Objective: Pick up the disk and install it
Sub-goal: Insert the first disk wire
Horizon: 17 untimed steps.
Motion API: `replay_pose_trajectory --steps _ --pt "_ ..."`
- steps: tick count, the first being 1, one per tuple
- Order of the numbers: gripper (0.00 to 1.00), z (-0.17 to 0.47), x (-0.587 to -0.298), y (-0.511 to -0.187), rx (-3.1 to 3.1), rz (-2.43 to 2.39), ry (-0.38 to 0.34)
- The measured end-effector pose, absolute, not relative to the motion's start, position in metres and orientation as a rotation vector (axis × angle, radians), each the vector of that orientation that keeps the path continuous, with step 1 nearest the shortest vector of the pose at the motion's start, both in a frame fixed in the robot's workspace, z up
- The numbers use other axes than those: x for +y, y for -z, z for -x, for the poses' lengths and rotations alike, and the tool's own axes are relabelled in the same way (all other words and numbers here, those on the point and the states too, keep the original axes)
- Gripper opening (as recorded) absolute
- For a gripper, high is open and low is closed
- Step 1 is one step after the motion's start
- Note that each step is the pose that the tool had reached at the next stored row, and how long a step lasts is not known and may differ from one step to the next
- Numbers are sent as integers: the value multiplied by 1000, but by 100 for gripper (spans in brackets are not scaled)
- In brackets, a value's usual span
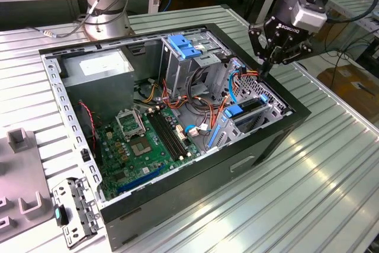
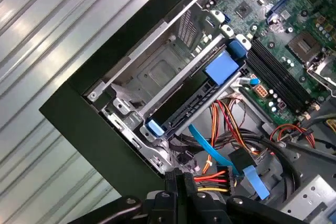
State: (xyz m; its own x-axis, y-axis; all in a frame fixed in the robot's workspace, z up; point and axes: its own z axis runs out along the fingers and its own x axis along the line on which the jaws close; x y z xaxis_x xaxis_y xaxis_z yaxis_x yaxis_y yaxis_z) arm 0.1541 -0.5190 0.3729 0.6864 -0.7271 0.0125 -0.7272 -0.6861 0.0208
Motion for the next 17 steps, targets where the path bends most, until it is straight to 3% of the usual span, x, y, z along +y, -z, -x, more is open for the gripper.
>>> replay_pose_trajectory --steps 17 --pt "16 -154 -519 -371 -1743 -2585 2"
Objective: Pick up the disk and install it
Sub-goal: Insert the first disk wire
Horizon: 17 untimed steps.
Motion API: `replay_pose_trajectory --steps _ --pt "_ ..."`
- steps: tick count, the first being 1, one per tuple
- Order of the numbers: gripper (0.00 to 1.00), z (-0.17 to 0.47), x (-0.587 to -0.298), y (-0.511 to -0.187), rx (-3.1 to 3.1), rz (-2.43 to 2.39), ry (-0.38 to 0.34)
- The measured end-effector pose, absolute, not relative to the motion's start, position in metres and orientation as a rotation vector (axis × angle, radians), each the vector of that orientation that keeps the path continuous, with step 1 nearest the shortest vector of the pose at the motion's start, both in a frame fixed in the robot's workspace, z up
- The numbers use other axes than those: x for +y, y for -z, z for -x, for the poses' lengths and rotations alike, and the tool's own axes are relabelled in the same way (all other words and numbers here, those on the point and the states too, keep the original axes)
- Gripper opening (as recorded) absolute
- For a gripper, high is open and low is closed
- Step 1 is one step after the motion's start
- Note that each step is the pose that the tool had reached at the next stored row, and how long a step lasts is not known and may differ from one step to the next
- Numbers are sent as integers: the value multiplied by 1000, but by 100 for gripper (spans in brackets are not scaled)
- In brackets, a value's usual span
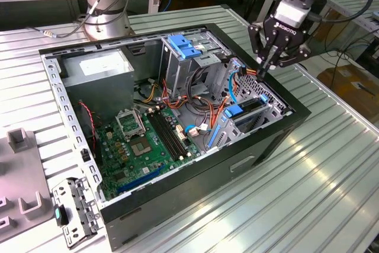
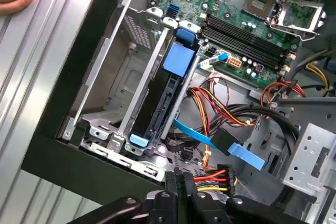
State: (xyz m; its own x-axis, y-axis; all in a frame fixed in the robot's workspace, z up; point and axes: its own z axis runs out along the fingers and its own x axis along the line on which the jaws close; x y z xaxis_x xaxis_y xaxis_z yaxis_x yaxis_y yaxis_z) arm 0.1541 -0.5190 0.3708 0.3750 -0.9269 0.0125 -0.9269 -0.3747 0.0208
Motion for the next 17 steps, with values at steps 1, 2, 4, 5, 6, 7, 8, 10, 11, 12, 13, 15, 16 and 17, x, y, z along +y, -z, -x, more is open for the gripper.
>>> replay_pose_trajectory --steps 1,2,4,5,6,7,8,10,11,12,13,15,16,17 --pt "16 -154 -519 -371 -1768 -2567 2" --pt "16 -154 -519 -371 -1788 -2554 3" --pt "16 -153 -519 -370 -1828 -2526 4" --pt "16 -149 -519 -370 -1830 -2526 1" --pt "16 -147 -519 -370 -1830 -2526 0" --pt "16 -146 -519 -370 -1837 -2521 -1" --pt "16 -146 -519 -370 -1860 -2505 -1" --pt "16 -146 -519 -370 -1899 -2475 0" --pt "16 -146 -519 -370 -1931 -2450 0" --pt "16 -146 -519 -369 -1957 -2429 1" --pt "16 -146 -519 -369 -1978 -2412 1" --pt "16 -146 -519 -368 -2006 -2389 1" --pt "16 -143 -519 -368 -2012 -2384 2" --pt "16 -141 -519 -368 -2012 -2384 2"
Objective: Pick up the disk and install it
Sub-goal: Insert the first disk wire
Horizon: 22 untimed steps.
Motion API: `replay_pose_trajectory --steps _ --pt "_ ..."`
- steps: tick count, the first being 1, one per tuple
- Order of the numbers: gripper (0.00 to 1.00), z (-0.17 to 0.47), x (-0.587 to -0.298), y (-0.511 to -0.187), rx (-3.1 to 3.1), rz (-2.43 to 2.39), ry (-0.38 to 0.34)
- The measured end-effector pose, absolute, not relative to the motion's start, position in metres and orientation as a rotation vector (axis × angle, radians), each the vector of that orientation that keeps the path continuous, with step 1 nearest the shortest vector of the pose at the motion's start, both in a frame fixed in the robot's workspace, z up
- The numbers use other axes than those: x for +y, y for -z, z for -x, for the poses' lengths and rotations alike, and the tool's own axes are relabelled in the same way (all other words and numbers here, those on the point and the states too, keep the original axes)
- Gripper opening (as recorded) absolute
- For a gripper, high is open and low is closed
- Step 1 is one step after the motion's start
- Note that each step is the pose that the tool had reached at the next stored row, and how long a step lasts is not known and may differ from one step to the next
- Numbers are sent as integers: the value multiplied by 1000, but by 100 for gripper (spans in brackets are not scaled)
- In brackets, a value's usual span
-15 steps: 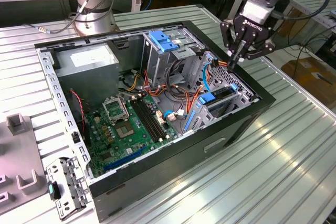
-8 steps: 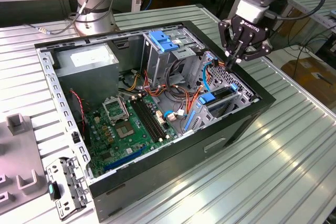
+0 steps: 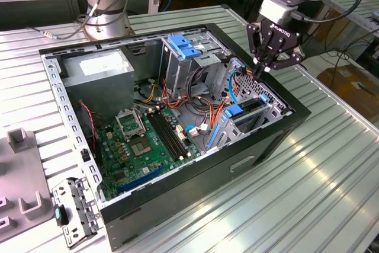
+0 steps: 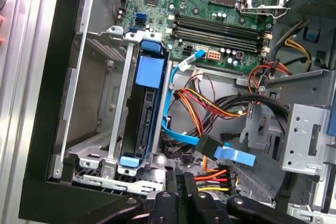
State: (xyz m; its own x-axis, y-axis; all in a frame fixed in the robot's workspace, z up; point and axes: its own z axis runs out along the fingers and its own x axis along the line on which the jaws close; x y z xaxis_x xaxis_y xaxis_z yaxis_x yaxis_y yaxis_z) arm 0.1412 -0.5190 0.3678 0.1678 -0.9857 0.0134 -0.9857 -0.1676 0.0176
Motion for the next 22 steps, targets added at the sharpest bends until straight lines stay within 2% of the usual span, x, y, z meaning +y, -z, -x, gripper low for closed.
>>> replay_pose_trajectory --steps 15,22 --pt "16 -135 -519 -367 -2119 -2290 3" --pt "16 -135 -528 -366 -2120 -2288 3"
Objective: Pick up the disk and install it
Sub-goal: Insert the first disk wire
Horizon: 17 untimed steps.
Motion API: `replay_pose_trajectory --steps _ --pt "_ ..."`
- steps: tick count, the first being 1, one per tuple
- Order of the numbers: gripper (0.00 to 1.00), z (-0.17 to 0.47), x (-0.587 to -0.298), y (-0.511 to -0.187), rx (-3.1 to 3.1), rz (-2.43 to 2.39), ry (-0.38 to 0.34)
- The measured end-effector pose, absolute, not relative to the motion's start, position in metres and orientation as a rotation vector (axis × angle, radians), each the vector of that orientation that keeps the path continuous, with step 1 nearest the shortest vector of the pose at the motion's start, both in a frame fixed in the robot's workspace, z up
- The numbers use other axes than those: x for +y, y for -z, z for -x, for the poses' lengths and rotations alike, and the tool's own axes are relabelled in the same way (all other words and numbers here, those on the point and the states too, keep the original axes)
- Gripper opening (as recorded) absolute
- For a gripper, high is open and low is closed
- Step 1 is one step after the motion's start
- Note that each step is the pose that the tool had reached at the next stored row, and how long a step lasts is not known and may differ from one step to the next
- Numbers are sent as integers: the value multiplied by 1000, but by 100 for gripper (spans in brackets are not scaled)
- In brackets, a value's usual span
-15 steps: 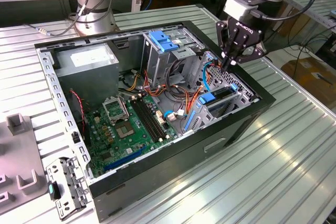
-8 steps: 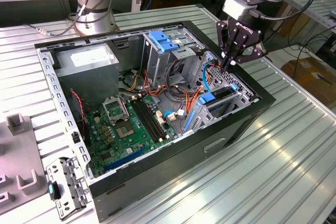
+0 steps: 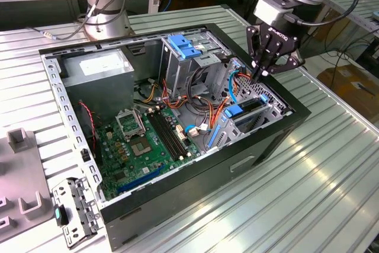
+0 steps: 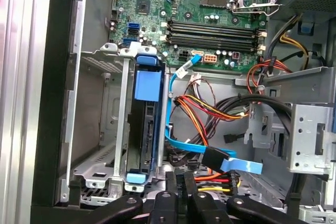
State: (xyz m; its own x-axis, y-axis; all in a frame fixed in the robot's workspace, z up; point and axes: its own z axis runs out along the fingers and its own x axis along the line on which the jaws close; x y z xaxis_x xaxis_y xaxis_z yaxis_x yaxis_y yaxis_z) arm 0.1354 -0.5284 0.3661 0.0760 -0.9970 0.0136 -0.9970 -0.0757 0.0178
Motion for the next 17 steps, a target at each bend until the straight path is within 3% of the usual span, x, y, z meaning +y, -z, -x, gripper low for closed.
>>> replay_pose_trajectory --steps 17 --pt "16 -134 -529 -363 -2155 -2255 3"
